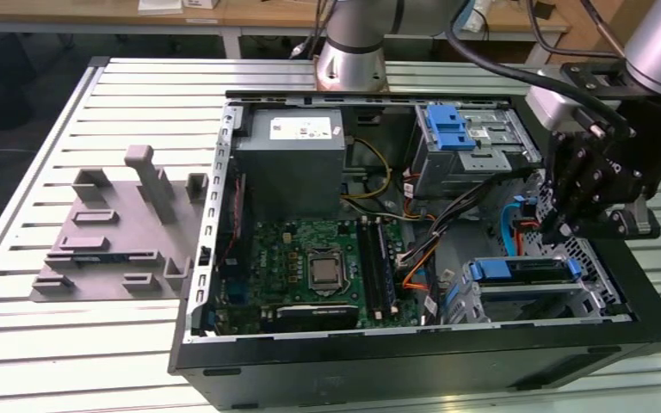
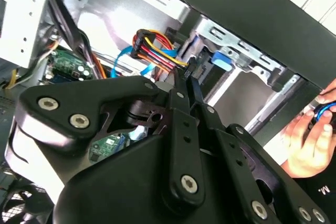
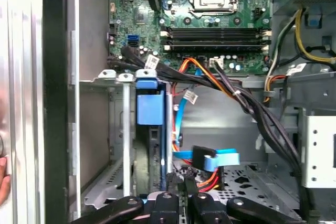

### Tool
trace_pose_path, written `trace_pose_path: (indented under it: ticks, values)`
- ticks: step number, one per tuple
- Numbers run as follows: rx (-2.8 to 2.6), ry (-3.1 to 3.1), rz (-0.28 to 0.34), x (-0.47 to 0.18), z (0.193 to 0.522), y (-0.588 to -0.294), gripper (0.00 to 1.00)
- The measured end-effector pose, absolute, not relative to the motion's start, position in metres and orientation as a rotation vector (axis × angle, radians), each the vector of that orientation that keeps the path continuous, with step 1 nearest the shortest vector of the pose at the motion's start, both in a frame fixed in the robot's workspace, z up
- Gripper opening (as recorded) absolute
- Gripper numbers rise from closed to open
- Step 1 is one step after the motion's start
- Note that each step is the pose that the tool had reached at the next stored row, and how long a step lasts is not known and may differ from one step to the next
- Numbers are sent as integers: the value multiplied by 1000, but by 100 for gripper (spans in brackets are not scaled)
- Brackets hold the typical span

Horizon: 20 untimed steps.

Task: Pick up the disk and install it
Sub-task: 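Insert the first disk wire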

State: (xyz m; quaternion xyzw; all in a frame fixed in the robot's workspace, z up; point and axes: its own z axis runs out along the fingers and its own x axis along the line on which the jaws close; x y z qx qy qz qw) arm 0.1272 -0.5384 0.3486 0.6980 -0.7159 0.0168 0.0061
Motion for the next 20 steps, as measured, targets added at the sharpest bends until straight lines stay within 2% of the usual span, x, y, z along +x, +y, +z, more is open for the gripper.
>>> trace_pose_path:
  ticks: [10,20]
  values:
    - [2138,-2256,20,126,346,-546,16]
    - [2134,-2259,16,126,338,-554,16]
